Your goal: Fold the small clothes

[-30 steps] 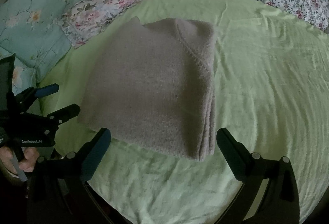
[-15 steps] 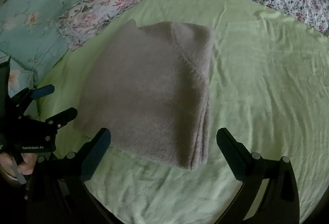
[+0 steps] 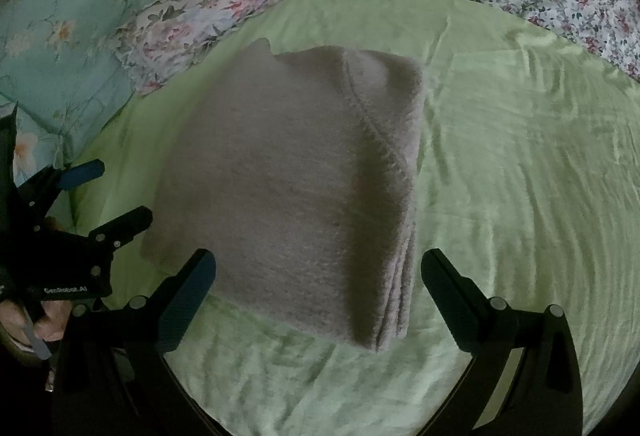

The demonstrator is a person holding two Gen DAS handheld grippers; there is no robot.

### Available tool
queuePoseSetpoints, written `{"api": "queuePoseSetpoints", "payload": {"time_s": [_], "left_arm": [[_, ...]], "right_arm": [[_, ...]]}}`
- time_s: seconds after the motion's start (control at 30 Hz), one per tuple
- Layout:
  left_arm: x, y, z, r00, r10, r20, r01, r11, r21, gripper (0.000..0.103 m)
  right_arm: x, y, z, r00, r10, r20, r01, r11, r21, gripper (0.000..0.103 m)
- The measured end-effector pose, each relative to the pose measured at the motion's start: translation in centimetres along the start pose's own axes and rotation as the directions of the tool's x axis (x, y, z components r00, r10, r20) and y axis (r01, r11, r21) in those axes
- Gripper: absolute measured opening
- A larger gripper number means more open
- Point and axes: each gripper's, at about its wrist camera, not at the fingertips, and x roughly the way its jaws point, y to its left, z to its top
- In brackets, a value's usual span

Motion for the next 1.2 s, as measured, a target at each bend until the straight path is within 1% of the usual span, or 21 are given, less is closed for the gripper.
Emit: {"api": "queuePoseSetpoints", "payload": {"time_s": [1.2], "left_arm": [[-0.52, -0.61, 0.08, 1.000, 0.009, 0.021, -0.009, 1.000, 0.014, 0.102]], "right_arm": [[-0.18, 0.71, 0.01, 1.000, -0.002, 0.012, 0.002, 1.000, 0.002, 0.102]]}}
